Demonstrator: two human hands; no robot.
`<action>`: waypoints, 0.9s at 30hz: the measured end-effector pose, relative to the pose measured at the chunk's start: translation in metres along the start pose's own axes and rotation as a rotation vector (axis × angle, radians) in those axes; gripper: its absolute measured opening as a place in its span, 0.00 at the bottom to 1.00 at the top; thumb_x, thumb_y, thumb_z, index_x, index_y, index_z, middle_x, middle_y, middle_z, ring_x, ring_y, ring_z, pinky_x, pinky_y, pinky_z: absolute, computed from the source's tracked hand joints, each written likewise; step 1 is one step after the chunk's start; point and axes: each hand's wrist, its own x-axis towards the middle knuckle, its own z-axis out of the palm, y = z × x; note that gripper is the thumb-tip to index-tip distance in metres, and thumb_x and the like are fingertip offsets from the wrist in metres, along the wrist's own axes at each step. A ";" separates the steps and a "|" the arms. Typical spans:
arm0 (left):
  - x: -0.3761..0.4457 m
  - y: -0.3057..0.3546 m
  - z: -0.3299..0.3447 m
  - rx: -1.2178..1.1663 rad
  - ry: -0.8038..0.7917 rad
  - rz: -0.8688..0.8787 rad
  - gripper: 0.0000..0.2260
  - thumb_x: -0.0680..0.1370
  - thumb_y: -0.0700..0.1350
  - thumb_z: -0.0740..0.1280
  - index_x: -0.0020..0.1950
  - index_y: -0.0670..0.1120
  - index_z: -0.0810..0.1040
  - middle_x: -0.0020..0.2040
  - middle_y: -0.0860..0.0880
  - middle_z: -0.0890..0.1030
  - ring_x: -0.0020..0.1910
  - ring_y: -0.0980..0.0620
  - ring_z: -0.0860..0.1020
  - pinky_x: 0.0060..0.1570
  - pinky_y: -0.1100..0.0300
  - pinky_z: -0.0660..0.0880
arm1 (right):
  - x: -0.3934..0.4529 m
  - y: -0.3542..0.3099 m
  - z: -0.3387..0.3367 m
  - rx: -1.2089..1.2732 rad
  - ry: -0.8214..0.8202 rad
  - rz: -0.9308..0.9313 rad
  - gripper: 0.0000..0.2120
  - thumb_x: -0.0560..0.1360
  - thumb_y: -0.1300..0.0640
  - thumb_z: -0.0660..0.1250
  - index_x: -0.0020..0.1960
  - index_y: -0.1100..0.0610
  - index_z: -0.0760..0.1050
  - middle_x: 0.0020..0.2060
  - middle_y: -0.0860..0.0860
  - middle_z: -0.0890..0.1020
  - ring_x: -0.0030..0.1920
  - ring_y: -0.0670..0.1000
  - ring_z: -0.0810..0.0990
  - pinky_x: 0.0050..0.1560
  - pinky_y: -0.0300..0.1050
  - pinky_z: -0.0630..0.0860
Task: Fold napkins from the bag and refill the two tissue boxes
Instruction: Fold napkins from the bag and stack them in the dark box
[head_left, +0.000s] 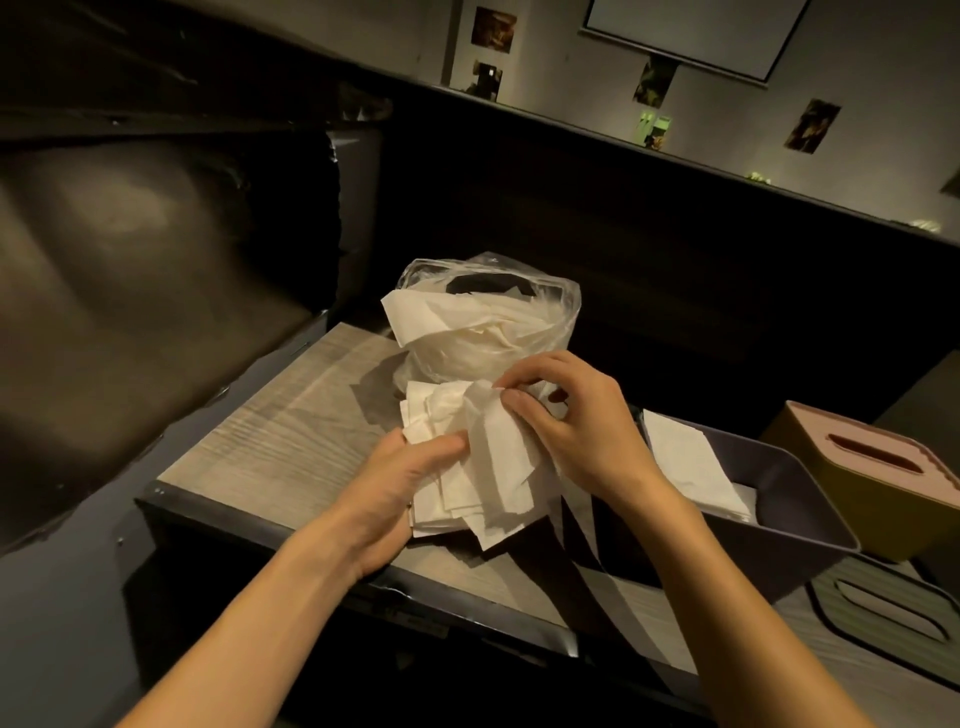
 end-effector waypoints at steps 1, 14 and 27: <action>0.001 0.000 -0.001 -0.004 0.003 -0.002 0.17 0.72 0.39 0.72 0.61 0.42 0.82 0.56 0.39 0.86 0.55 0.42 0.85 0.58 0.44 0.80 | -0.001 -0.002 -0.002 0.005 0.014 -0.009 0.05 0.81 0.53 0.69 0.53 0.45 0.81 0.51 0.37 0.80 0.55 0.39 0.78 0.54 0.31 0.72; 0.002 0.002 -0.002 -0.080 -0.044 -0.069 0.22 0.85 0.58 0.58 0.70 0.47 0.79 0.65 0.41 0.82 0.66 0.40 0.80 0.71 0.40 0.71 | 0.006 -0.037 -0.022 -0.199 -0.245 -0.004 0.10 0.82 0.56 0.68 0.60 0.45 0.81 0.55 0.41 0.82 0.51 0.39 0.78 0.56 0.40 0.79; 0.001 0.007 -0.005 -0.194 0.015 -0.044 0.18 0.83 0.51 0.64 0.69 0.44 0.78 0.63 0.40 0.84 0.63 0.40 0.82 0.68 0.37 0.73 | -0.054 -0.009 0.017 0.276 -0.125 0.408 0.13 0.80 0.44 0.69 0.64 0.40 0.79 0.48 0.41 0.85 0.50 0.38 0.83 0.54 0.43 0.82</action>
